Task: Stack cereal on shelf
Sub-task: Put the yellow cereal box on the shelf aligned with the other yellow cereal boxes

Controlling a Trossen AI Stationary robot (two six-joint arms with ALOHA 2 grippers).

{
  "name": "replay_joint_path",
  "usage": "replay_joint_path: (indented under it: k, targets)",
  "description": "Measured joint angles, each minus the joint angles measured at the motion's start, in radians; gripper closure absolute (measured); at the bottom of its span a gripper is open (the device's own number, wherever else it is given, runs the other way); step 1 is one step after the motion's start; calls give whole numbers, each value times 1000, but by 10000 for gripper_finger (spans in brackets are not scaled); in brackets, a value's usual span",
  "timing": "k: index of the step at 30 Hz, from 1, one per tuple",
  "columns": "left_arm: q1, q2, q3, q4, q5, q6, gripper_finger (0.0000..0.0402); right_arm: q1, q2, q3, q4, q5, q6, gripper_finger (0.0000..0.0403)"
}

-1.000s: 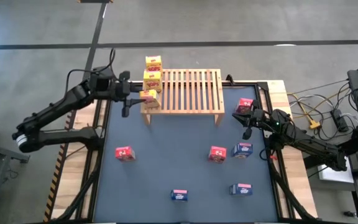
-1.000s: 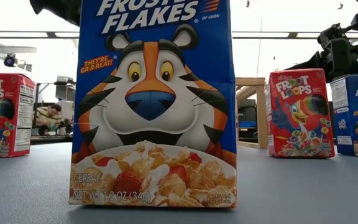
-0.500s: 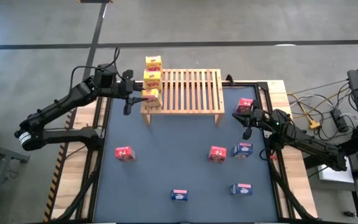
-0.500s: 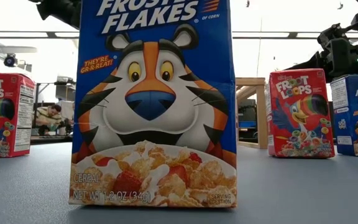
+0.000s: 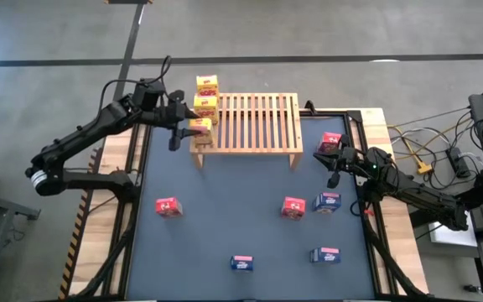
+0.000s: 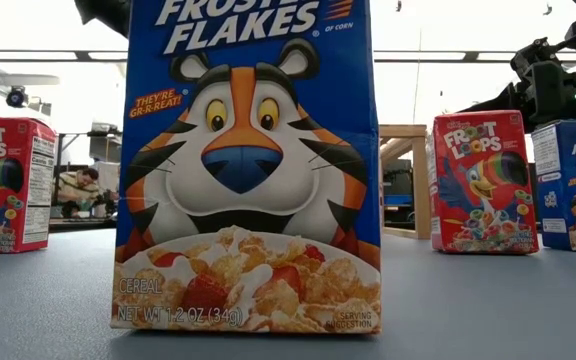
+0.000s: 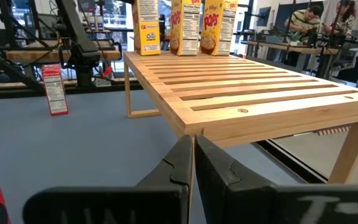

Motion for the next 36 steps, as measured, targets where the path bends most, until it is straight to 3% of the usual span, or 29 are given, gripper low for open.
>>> replay_joint_path:
  k: [14,26,36]
  targets:
    - [0,-6,1,14,17,-3,197,0,0,0,0,0,0,394]
    - [0,-22,2,28,21,-4,250,0,0,0,0,0,0,394]
    - [0,-22,2,62,56,-8,258,0,0,0,0,0,0,394]
